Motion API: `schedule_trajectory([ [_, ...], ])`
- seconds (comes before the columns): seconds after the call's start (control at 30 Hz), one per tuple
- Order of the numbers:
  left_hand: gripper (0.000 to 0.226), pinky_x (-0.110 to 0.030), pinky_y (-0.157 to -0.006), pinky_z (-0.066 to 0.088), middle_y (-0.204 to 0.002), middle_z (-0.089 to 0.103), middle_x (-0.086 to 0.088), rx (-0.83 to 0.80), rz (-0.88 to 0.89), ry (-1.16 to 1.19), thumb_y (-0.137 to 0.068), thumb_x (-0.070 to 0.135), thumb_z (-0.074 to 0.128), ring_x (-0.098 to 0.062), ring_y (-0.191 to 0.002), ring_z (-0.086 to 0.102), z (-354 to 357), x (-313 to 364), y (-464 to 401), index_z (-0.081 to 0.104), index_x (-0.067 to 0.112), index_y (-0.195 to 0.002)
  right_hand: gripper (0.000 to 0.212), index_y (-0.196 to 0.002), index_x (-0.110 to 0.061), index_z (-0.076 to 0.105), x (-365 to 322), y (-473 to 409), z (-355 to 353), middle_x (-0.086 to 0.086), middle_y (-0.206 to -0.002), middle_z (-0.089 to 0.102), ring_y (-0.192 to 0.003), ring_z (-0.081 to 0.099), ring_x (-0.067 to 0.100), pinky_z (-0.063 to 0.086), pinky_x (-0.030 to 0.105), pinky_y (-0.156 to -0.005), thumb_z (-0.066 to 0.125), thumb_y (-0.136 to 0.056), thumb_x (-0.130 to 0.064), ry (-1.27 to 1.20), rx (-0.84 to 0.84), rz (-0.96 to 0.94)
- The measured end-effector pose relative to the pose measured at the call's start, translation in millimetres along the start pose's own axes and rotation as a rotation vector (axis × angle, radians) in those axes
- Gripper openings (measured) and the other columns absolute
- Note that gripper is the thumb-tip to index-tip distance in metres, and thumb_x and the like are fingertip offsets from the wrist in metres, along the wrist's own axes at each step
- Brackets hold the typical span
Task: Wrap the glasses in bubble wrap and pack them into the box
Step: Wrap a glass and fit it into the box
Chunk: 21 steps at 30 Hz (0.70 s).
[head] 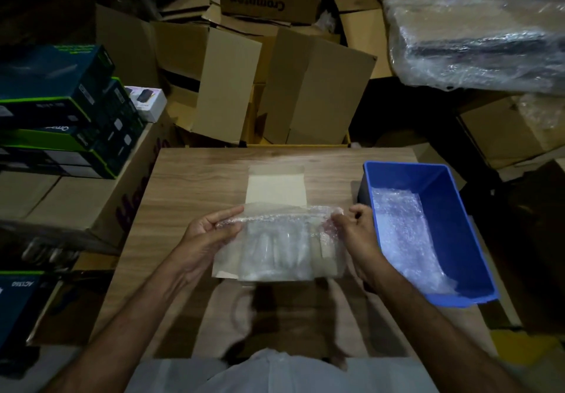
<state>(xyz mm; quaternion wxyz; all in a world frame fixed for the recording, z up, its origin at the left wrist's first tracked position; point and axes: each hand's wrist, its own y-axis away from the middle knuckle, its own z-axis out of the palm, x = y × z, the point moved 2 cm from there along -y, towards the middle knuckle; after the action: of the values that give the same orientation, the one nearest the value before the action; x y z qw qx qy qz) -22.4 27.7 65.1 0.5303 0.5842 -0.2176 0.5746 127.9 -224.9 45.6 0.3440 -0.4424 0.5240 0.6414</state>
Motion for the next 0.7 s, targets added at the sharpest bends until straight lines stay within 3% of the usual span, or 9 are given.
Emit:
schedule_trajectory([
  [0.07, 0.056, -0.018, -0.081, 0.058, -0.109, 0.076, -0.011, 0.036, -0.001, 0.015, -0.066, 0.017, 0.086, -0.01, -0.095, 0.072, -2.7, -0.6, -2.0, 0.071, 0.009, -0.12, 0.02, -0.116, -0.006, 0.05, -3.7, -0.7, -2.1, 0.003, -0.087, 0.064, -0.063, 0.065, -0.002, 0.054, 0.018, -0.061, 0.052, -0.1, 0.005, 0.106, -0.063, -0.139],
  [0.13, 0.051, -0.018, -0.08, 0.059, -0.103, 0.077, -0.009, 0.065, 0.007, -0.033, -0.072, 0.004, 0.078, -0.01, -0.091, 0.073, -1.4, 0.6, -1.9, 0.069, 0.006, -0.121, 0.023, -0.107, -0.004, 0.066, -5.0, -2.3, -4.4, 0.003, -0.093, 0.07, -0.072, 0.065, 0.001, 0.052, 0.022, -0.067, 0.048, -0.1, 0.009, 0.17, -0.12, -0.181],
  [0.23, 0.052, -0.016, -0.076, 0.057, -0.099, 0.078, -0.014, 0.091, 0.058, -0.175, -0.073, -0.011, 0.077, -0.011, -0.089, 0.075, 1.9, 3.5, -1.0, 0.067, 0.001, -0.123, 0.032, -0.117, -0.006, 0.074, -13.2, -0.3, -7.5, 0.002, -0.103, 0.072, -0.086, 0.064, 0.004, 0.053, 0.013, -0.073, 0.064, -0.09, 0.009, 0.18, -0.199, -0.144],
  [0.33, 0.045, -0.013, -0.073, 0.056, -0.087, 0.073, -0.015, 0.14, 0.148, -0.414, -0.071, -0.005, 0.085, -0.012, -0.082, 0.074, 0.7, 5.2, -3.6, 0.073, 0.005, -0.113, 0.062, -0.128, -0.02, 0.067, -17.0, 0.7, -10.1, -0.005, -0.09, 0.066, -0.075, 0.06, 0.0, 0.052, 0.011, -0.071, 0.088, -0.073, -0.001, 0.388, -0.295, -0.18],
  [0.37, 0.039, -0.011, -0.072, 0.055, -0.078, 0.068, -0.012, 0.168, 0.176, -0.518, -0.07, 0.003, 0.088, -0.01, -0.077, 0.071, -0.3, 5.5, -5.2, 0.076, 0.01, -0.107, 0.062, -0.126, -0.024, 0.067, -16.7, 0.2, -9.8, -0.006, -0.086, 0.066, -0.068, 0.059, -0.002, 0.052, 0.012, -0.067, 0.09, -0.072, -0.005, 0.513, -0.304, -0.213],
  [0.47, 0.015, -0.009, -0.065, 0.05, -0.066, 0.067, -0.004, 0.235, 0.252, -0.798, -0.073, 0.026, 0.089, -0.006, -0.068, 0.065, -4.6, 3.0, -10.0, 0.078, 0.019, -0.079, 0.01, -0.083, -0.022, 0.074, -18.9, -2.6, -8.0, -0.008, -0.071, 0.066, -0.063, 0.062, 0.003, 0.053, 0.026, -0.062, 0.084, -0.08, -0.022, 0.807, -0.273, -0.444],
  [0.53, 0.021, -0.013, -0.074, 0.046, -0.085, 0.067, -0.007, 0.214, 0.259, -0.889, -0.076, 0.035, 0.086, -0.006, -0.085, 0.063, -11.2, 1.1, -15.3, 0.074, 0.02, -0.071, 0.02, -0.073, -0.018, 0.07, -21.8, -7.2, -10.4, -0.003, -0.075, 0.061, -0.079, 0.059, 0.012, 0.051, 0.032, -0.071, 0.079, -0.083, -0.033, 0.913, -0.282, -0.498],
  [0.63, 0.019, -0.033, -0.093, 0.053, -0.116, 0.067, 0.005, 0.029, 0.176, -0.845, -0.083, 0.032, 0.08, -0.005, -0.109, 0.063, -13.7, 11.7, -9.9, 0.073, 0.016, -0.076, 0.031, -0.103, -0.017, 0.071, -30.8, -11.6, -16.2, -0.012, -0.103, 0.059, -0.105, 0.055, 0.003, 0.048, 0.022, -0.094, 0.081, -0.084, -0.039, 0.764, -0.363, -0.28],
  [0.7, 0.023, -0.039, -0.088, 0.059, -0.105, 0.076, -0.001, -0.164, 0.026, -0.795, -0.087, 0.031, 0.075, -0.013, -0.097, 0.071, -13.5, 24.0, 0.4, 0.073, 0.007, -0.09, 0.047, -0.118, -0.019, 0.068, -31.5, -16.3, -18.8, -0.004, -0.115, 0.07, -0.111, 0.066, 0.011, 0.052, 0.038, -0.103, 0.08, -0.083, -0.049, 0.518, -0.459, -0.084],
])
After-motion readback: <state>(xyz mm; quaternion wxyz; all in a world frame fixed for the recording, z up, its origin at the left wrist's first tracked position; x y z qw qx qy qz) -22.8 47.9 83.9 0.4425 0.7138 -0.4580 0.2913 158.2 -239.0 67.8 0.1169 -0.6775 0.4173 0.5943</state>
